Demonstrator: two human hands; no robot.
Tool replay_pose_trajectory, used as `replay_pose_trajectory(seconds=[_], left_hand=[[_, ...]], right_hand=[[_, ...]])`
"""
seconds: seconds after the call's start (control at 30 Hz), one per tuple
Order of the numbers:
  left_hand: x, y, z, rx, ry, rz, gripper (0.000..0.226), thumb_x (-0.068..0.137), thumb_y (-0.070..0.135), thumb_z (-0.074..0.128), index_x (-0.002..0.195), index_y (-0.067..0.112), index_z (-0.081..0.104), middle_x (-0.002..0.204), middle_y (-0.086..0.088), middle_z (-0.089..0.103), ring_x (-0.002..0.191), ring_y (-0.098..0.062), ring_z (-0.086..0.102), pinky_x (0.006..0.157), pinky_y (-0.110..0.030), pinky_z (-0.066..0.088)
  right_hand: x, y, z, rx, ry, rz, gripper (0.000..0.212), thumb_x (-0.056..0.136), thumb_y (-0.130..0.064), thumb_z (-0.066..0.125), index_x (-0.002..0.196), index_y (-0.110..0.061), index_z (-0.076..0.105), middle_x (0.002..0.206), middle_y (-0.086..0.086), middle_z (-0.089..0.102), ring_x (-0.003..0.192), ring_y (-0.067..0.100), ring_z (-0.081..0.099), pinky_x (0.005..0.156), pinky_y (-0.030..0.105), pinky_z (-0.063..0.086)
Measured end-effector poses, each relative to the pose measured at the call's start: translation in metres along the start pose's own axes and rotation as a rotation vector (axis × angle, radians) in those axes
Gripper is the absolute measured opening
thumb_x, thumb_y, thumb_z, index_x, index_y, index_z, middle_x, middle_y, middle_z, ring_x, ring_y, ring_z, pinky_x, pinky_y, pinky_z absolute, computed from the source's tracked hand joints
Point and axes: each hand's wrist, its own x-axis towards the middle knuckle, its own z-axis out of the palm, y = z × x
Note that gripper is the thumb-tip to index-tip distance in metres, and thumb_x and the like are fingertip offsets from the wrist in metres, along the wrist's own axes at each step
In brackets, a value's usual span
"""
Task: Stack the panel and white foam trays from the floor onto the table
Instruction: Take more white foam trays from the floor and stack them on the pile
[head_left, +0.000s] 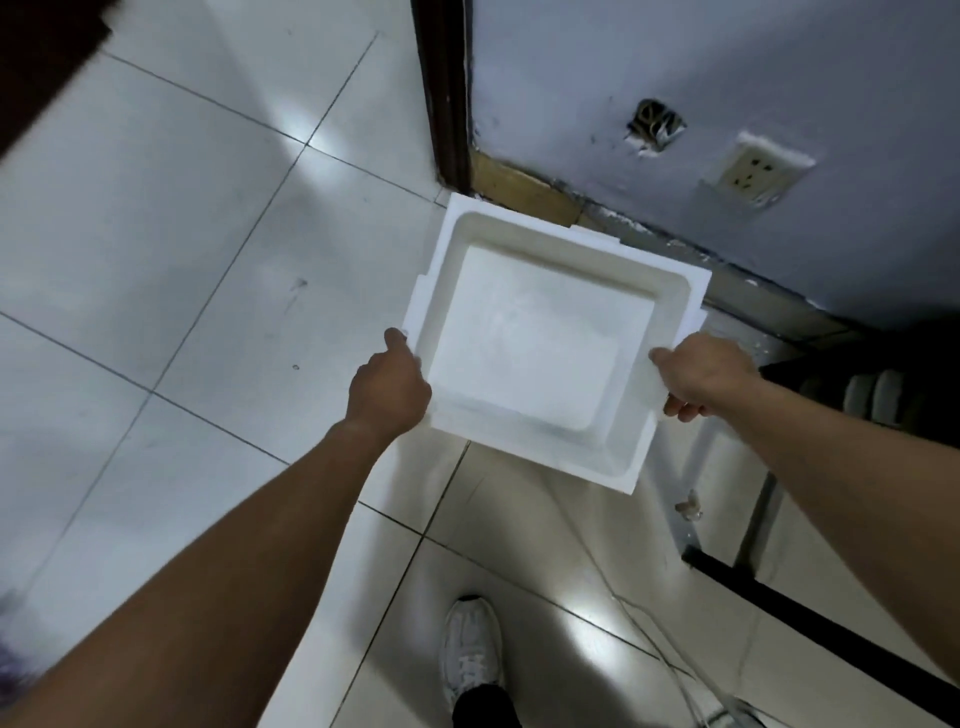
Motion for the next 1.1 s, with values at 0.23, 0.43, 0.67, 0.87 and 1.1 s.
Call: replay_pose_trajectory(seconds=[0.23, 0.43, 0.67, 0.87, 1.1], left_hand=[[-0.028, 0.051, -0.093, 0.061, 0.105, 0.043, 0.037, 0.095, 0.006, 0.046, 0.131, 0.001, 0.04, 0.097, -0.019, 0.066, 0.079, -0.039, 0.058, 0.067, -0.033, 0.034], [-0.075, 0.095, -0.165, 0.025, 0.123, 0.048, 0.028, 0.096, 0.009, 0.046, 0.122, 0.001, 0.043, 0.096, -0.019, 0.065, 0.073, -0.036, 0.055, 0.064, -0.035, 0.038], [-0.138, 0.145, -0.259, -0.062, 0.226, 0.083, 0.027, 0.101, 0.019, 0.041, 0.123, 0.004, 0.044, 0.095, -0.018, 0.067, 0.078, -0.037, 0.06, 0.063, -0.036, 0.042], [-0.196, 0.187, -0.35, -0.07, 0.294, 0.071, 0.027, 0.1, 0.024, 0.041, 0.123, 0.009, 0.045, 0.1, -0.014, 0.067, 0.08, -0.031, 0.053, 0.068, -0.036, 0.04], [-0.266, 0.237, -0.407, -0.086, 0.322, 0.104, 0.029, 0.092, 0.022, 0.046, 0.118, 0.011, 0.048, 0.086, -0.005, 0.057, 0.075, -0.03, 0.056, 0.063, -0.034, 0.045]], right_hand=[[-0.061, -0.003, -0.045, 0.126, 0.194, 0.03, 0.062, 0.098, -0.051, 0.024, 0.085, -0.009, 0.068, 0.077, 0.01, 0.071, 0.061, 0.029, 0.07, 0.078, 0.038, 0.056], [-0.154, 0.003, -0.102, 0.325, 0.243, 0.129, 0.048, 0.101, -0.041, 0.036, 0.131, -0.005, 0.048, 0.127, 0.017, 0.059, 0.11, 0.039, 0.058, 0.091, 0.045, 0.048], [-0.245, 0.018, -0.191, 0.428, 0.372, -0.031, 0.033, 0.105, -0.033, 0.031, 0.125, -0.009, 0.041, 0.117, 0.019, 0.062, 0.101, 0.041, 0.059, 0.078, 0.041, 0.045], [-0.312, 0.03, -0.263, 0.486, 0.412, -0.145, 0.038, 0.103, -0.047, 0.03, 0.124, -0.017, 0.041, 0.117, 0.008, 0.063, 0.096, 0.032, 0.064, 0.084, 0.051, 0.056], [-0.387, 0.077, -0.332, 0.541, 0.46, -0.188, 0.044, 0.105, -0.044, 0.031, 0.139, -0.018, 0.038, 0.124, 0.009, 0.063, 0.102, 0.032, 0.064, 0.089, 0.043, 0.052]])
